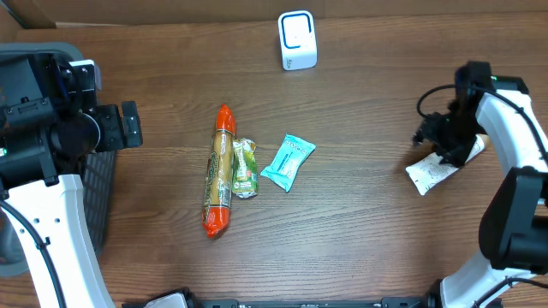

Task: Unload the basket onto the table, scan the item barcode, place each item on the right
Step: 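Release the tube and move the right gripper toward the teal pack, then lower the right gripper onto the teal pack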

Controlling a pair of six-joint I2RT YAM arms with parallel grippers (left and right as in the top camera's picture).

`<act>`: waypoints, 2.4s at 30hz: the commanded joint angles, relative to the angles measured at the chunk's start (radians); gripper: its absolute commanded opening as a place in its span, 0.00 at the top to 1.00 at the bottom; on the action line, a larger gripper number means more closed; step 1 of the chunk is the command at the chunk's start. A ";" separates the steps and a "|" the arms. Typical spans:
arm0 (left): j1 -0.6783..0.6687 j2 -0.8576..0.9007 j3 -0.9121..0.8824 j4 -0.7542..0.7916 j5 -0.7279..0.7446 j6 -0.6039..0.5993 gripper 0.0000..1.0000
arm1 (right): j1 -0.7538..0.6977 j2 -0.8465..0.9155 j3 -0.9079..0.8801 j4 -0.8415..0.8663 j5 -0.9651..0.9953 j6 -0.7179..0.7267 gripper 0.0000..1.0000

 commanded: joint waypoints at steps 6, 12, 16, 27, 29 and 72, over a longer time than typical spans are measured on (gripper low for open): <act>-0.002 0.000 0.008 0.003 -0.005 0.016 0.00 | 0.150 -0.089 0.032 0.046 -0.158 -0.023 0.21; -0.002 0.000 0.008 0.003 -0.005 0.016 0.00 | 0.320 -0.084 0.007 0.134 -0.184 0.018 0.17; -0.002 0.000 0.008 0.003 -0.005 0.016 0.00 | 0.435 -0.079 -0.024 0.213 -0.183 0.085 0.16; -0.002 0.000 0.008 0.003 -0.005 0.016 0.01 | 0.635 -0.061 -0.030 0.343 -0.156 0.216 0.15; -0.002 0.000 0.008 0.003 -0.005 0.016 0.00 | 0.647 -0.061 -0.028 0.368 -0.165 0.214 0.14; -0.002 0.000 0.008 0.003 -0.005 0.016 0.00 | 0.652 0.476 0.497 0.130 -0.050 -0.827 0.31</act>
